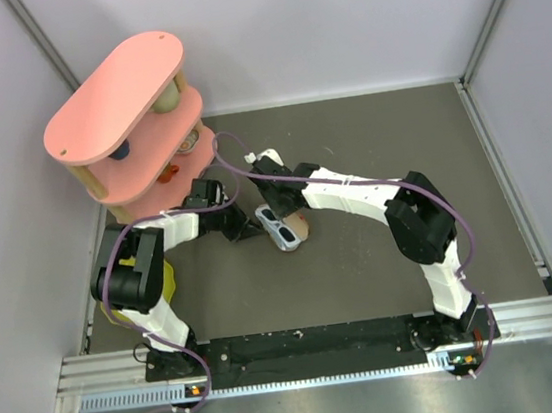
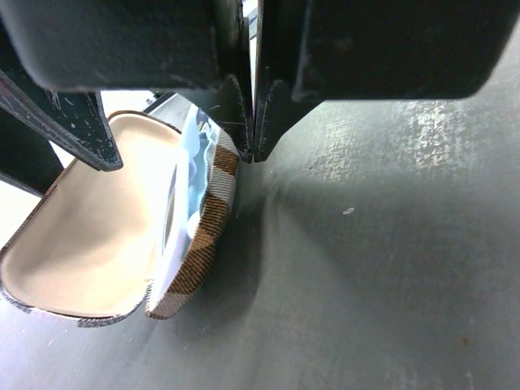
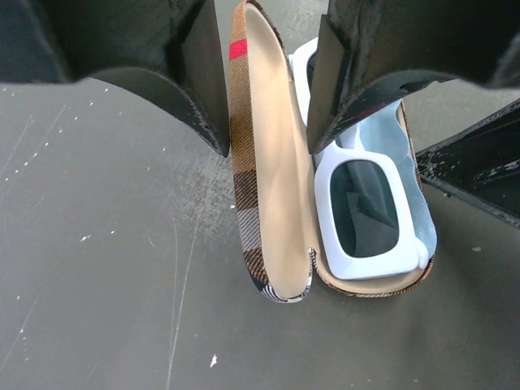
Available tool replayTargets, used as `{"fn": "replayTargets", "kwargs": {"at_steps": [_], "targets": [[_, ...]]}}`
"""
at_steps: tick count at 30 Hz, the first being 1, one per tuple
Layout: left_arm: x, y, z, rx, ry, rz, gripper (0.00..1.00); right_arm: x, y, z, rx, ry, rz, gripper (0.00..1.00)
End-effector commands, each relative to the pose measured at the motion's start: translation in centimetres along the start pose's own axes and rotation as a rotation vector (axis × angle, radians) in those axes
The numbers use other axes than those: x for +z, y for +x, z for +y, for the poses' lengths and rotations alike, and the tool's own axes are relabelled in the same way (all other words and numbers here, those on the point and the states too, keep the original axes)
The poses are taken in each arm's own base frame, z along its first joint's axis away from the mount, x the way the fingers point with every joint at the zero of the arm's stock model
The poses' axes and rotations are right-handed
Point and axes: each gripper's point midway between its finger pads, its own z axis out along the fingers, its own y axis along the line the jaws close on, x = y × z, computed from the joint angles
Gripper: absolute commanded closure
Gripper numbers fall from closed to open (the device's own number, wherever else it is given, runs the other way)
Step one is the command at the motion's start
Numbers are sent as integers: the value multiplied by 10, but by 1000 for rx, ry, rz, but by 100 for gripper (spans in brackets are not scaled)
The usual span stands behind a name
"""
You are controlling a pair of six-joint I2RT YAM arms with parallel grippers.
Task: Organize the sunglasses
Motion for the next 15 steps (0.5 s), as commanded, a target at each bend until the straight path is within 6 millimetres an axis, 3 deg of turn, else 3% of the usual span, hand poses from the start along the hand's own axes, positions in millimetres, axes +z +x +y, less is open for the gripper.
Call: {"fn": "replayTargets", "kwargs": {"at_steps": [1, 10, 15], "targets": [[-10, -5, -26, 72, 103, -33, 98, -36, -37, 10, 64, -73, -99, 59], [-1, 2, -35, 65, 187, 34, 100, -37, -37, 14, 67, -97, -94, 62], [1, 2, -38, 71, 190, 37, 100, -42, -40, 28, 64, -138, -99, 60]]}}
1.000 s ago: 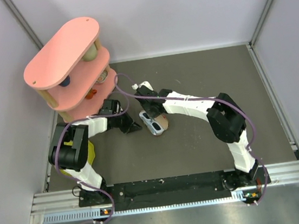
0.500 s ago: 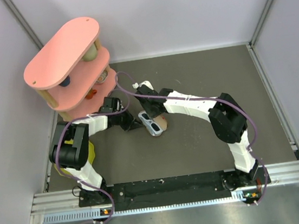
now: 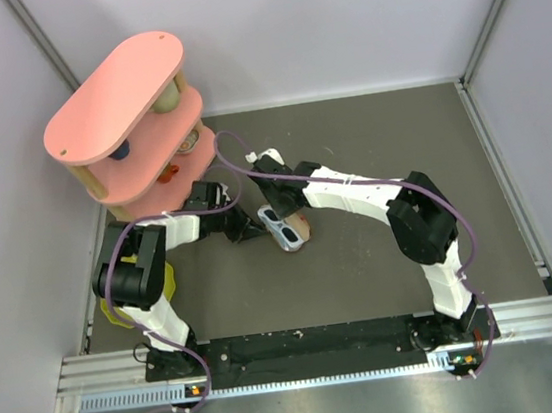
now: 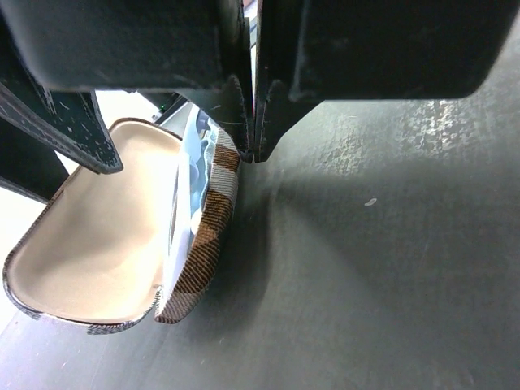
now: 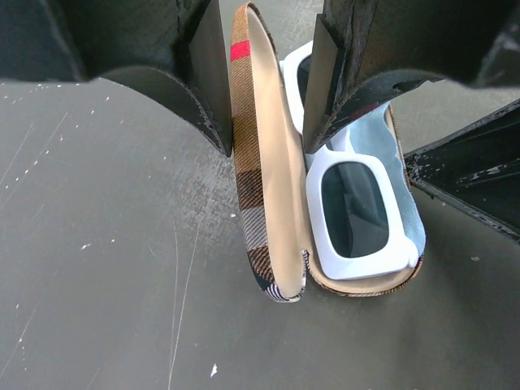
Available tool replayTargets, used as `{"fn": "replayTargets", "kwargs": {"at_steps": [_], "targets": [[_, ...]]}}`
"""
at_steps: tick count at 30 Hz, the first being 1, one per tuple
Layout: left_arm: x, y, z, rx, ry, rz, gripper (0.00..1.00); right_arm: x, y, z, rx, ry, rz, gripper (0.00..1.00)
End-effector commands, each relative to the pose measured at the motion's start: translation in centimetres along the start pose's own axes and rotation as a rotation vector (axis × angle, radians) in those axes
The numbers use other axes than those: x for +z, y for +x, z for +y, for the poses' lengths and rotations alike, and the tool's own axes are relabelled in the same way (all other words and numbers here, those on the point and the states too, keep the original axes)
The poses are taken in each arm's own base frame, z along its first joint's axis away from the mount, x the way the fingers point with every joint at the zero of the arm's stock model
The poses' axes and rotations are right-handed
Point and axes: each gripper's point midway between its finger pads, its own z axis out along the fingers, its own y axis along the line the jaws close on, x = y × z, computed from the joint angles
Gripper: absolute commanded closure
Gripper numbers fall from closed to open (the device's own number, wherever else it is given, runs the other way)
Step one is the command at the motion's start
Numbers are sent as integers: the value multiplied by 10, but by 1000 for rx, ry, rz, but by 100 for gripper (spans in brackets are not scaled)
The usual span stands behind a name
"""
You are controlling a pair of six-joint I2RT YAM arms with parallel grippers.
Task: Organize the sunglasses
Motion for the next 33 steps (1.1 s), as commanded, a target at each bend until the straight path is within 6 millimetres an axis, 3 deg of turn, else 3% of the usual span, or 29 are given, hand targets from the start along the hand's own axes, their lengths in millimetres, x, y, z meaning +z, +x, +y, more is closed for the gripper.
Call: {"fn": "replayTargets", "kwargs": {"at_steps": [1, 10, 30, 33], "targets": [[1, -5, -31, 52, 113, 7, 100, -38, -42, 31, 51, -135, -116, 59], [5, -6, -29, 46, 107, 13, 100, -44, -40, 48, 38, -178, -113, 46], [10, -10, -28, 45, 101, 18, 100, -46, -27, 78, 66, -334, -48, 43], [11, -11, -29, 46, 100, 14, 100, -45, -25, 80, 70, -338, -41, 48]]}}
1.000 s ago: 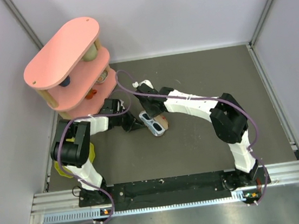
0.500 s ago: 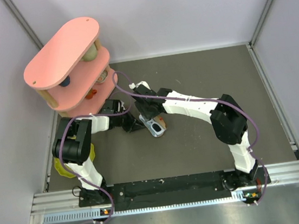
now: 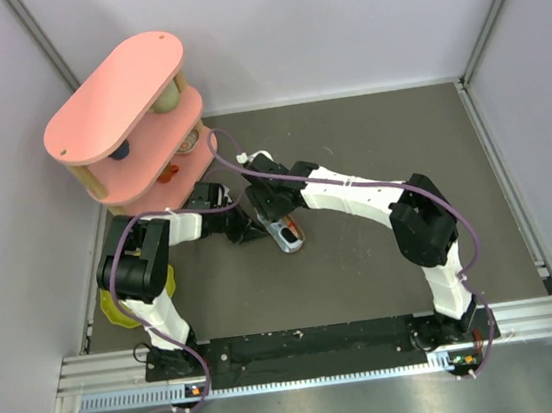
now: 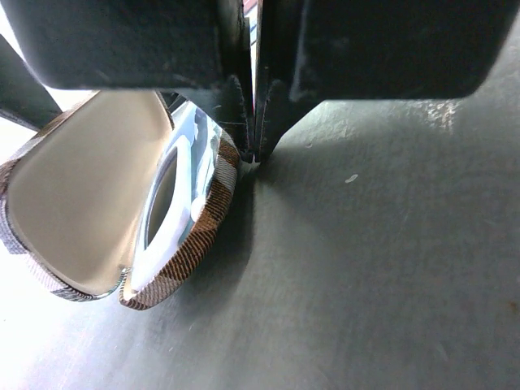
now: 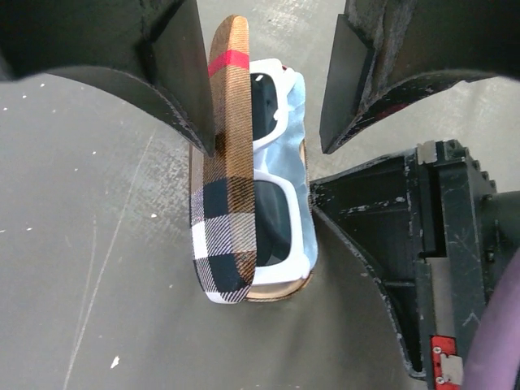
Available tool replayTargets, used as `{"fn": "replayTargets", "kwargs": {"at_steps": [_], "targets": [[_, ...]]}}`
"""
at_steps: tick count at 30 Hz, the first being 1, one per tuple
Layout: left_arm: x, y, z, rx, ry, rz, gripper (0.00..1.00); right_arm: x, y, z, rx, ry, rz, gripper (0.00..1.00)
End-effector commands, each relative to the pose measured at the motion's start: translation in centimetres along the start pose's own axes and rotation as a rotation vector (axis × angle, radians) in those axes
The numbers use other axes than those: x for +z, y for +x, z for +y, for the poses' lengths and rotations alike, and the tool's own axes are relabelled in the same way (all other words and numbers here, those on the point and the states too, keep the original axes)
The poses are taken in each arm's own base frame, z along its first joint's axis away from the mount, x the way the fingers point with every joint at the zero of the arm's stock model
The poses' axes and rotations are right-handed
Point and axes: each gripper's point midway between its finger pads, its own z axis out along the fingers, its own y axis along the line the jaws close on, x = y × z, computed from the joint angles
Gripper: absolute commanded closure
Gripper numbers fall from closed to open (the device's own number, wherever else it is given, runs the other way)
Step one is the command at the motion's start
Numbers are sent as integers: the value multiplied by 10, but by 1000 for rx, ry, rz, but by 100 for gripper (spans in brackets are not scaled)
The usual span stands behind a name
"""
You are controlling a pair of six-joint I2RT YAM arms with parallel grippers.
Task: Organize the sunglasses
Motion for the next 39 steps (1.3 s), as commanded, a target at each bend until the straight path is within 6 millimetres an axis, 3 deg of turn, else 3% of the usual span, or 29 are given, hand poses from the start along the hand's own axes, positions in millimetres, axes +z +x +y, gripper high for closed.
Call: {"fn": "replayTargets", "kwargs": {"at_steps": [1, 17, 24, 28, 39], "targets": [[0, -11, -36, 71, 112, -13, 100, -18, -16, 43, 42, -170, -38, 48], [0, -10, -32, 81, 97, -14, 100, -17, -14, 42, 60, -163, -34, 54], [-6, -12, -28, 93, 62, -42, 100, -18, -17, 11, 75, -36, -76, 54], [-13, -18, -30, 108, 54, -90, 100, -11, -1, -9, 96, 17, -53, 58], [-9, -18, -35, 91, 83, -72, 100, 8, 14, -19, 100, 41, -37, 59]]}}
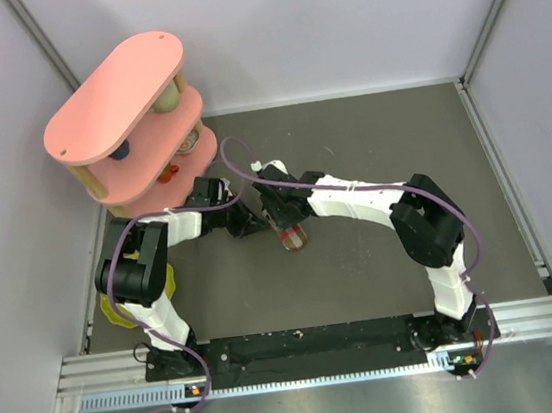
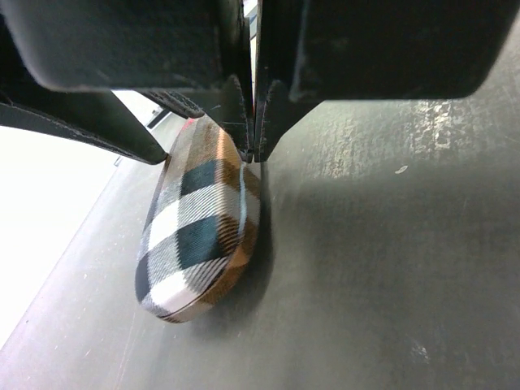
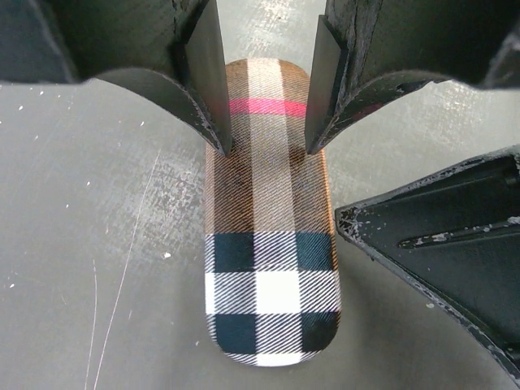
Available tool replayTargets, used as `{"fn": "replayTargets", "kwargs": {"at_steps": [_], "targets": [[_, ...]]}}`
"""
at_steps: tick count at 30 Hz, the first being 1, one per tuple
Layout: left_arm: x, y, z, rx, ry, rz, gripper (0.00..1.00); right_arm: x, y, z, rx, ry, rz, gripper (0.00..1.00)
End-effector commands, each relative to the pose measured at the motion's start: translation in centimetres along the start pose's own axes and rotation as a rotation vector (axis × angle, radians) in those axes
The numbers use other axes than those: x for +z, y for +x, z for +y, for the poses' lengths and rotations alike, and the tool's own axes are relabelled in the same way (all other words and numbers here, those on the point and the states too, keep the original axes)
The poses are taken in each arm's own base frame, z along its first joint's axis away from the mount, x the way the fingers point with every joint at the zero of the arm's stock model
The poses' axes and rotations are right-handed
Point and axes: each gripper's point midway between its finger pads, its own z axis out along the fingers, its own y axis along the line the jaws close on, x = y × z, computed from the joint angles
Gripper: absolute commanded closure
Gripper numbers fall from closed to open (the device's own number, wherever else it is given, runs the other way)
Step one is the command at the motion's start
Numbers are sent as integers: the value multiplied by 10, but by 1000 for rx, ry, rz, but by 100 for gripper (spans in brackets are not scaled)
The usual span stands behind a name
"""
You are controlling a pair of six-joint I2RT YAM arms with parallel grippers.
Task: Organize the sunglasses
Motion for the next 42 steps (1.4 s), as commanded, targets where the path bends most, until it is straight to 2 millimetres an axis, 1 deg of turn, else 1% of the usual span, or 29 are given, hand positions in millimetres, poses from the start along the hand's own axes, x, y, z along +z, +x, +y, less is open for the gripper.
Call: {"fn": "replayTargets", "kwargs": {"at_steps": [1, 3, 6, 10, 13, 17, 18, 21, 22, 23, 25, 26, 27, 28, 29, 31, 32, 33, 34, 35, 36, 38, 39, 41, 42], "targets": [[-4, -11, -17, 35, 50, -37, 100, -4, -19, 1, 17, -5, -70, 59], [-4, -13, -18, 36, 50, -42, 100, -2, -17, -1, 9, 7, -67, 59], [-3, -15, -18, 33, 43, -44, 100, 3, -14, -3, -11, 13, -56, 62], [-1, -16, -17, 34, 44, -41, 100, 11, -4, -4, -61, 19, -21, 66], [1, -16, -18, 36, 51, -34, 100, 15, 3, -2, -83, 9, 2, 68], [4, -16, -17, 33, 49, -28, 100, 20, 14, 2, -136, 24, 28, 69], [5, -16, -15, 30, 44, -28, 100, 23, 17, 3, -158, 30, 38, 69], [3, -16, -9, 25, 13, -40, 100, 29, 22, -2, -213, 82, 54, 69], [0, -16, -7, 23, 5, -48, 100, 34, 28, -3, -231, 102, 67, 68], [-2, -16, 3, 3, -43, -59, 100, 36, 29, -6, -247, 127, 70, 68], [-8, -16, 9, -8, -72, -78, 100, 41, 36, -10, -269, 159, 94, 68], [-11, -17, 16, -30, -94, -81, 100, 42, 37, -13, -273, 177, 94, 68], [-15, -20, 19, -38, -109, -101, 100, 43, 39, -14, -270, 183, 100, 68], [-18, -20, 26, -57, -125, -105, 100, 42, 38, -13, -267, 182, 95, 68], [-21, -20, 30, -68, -133, -106, 100, 42, 38, -14, -259, 186, 94, 68], [-26, -21, 35, -81, -139, -114, 100, 38, 33, -12, -240, 181, 76, 63], [-28, -21, 36, -81, -141, -114, 100, 33, 26, -9, -230, 172, 56, 61], [-30, -19, 38, -85, -147, -111, 100, 30, 21, -8, -220, 169, 43, 56], [-31, -19, 39, -79, -149, -110, 100, 28, 16, -6, -212, 165, 30, 53], [-33, -19, 40, -82, -154, -110, 100, 20, 5, -2, -196, 152, -2, 50], [-34, -17, 42, -84, -159, -106, 100, 16, 0, -1, -188, 147, -18, 43], [-38, -16, 44, -79, -160, -110, 100, 5, -16, 2, -168, 134, -61, 36], [-39, -15, 48, -82, -168, -111, 100, 1, -20, 4, -163, 124, -73, 30], [-42, -14, 50, -82, -169, -114, 100, -4, -27, 6, -146, 101, -87, 24], [-44, -15, 52, -87, -168, -119, 100, -4, -28, 7, -147, 88, -86, 13]]}}
